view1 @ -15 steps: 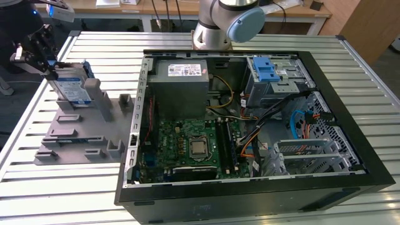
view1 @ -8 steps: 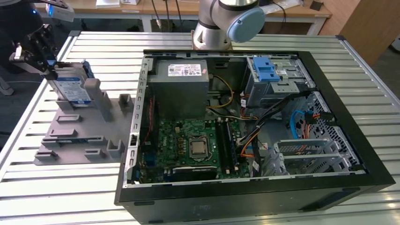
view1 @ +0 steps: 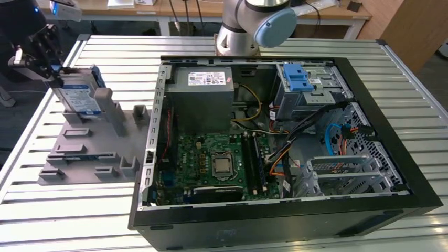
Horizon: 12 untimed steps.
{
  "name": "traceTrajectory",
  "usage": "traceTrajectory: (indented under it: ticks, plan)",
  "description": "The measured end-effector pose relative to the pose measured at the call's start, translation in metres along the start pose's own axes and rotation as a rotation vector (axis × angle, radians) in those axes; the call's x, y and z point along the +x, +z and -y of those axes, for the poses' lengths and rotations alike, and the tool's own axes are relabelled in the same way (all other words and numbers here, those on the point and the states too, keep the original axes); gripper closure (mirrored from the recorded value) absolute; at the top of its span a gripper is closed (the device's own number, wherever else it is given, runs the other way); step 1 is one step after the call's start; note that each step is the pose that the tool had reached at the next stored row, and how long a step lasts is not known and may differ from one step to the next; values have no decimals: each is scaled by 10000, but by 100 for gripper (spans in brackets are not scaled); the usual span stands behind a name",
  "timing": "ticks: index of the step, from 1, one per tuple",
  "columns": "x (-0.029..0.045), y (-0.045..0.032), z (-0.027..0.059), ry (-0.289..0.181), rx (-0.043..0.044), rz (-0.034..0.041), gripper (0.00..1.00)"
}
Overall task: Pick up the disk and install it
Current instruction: 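Pick up the disk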
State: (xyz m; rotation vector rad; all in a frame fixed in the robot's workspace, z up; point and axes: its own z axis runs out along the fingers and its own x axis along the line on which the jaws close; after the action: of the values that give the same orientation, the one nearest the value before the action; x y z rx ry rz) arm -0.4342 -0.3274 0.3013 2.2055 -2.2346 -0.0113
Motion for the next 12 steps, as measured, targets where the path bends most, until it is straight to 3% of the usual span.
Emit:
traceTrajectory:
  ticks: [12]
  plan:
    - [0,-130,-1,0,-1,72,64]
